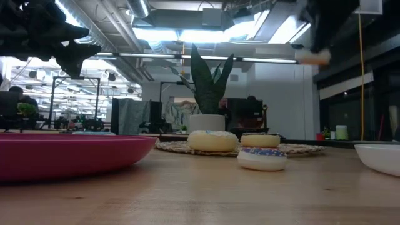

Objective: Pick & Place donuts
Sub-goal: Put the right dark blue donut on the white plate

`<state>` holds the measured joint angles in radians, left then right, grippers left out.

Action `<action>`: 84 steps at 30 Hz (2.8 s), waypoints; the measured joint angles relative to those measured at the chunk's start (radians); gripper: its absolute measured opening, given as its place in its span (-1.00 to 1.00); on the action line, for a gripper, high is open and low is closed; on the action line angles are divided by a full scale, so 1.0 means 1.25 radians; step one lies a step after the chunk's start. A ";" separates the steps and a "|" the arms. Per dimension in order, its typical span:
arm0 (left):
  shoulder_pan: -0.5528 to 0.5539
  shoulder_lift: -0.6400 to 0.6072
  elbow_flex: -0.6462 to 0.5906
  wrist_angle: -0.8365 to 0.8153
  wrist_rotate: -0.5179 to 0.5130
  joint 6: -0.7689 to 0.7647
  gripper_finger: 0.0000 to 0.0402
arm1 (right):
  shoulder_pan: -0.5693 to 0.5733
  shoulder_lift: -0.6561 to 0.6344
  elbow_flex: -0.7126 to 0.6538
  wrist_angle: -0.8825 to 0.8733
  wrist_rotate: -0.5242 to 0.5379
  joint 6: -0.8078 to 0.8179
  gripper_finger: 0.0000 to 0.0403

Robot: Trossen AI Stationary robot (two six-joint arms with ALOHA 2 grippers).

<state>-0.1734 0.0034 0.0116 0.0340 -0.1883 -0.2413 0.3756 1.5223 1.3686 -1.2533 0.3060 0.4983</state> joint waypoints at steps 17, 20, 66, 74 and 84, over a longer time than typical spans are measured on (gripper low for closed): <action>0.000 0.000 0.000 0.000 0.000 0.000 -0.01 | 0.000 0.000 0.302 0.005 -0.033 -0.319 -0.92; 0.000 0.000 0.000 0.000 0.000 0.000 -0.01 | 0.000 0.000 0.362 0.019 -0.051 -0.345 -0.92; 0.000 0.000 0.000 0.000 0.000 0.000 -0.01 | 0.028 0.000 0.635 0.751 -0.632 -0.242 -0.92; 0.000 0.000 0.000 0.000 0.000 0.000 -0.01 | 0.081 0.000 0.635 0.809 -0.769 -0.235 -0.92; 0.000 0.000 0.000 0.000 0.000 0.000 -0.01 | 0.129 0.000 0.635 0.936 -0.885 -0.253 -0.92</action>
<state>-0.1734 0.0032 0.0116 0.0341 -0.1883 -0.2413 0.5372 1.5223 2.1618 -0.0827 -0.7998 0.1826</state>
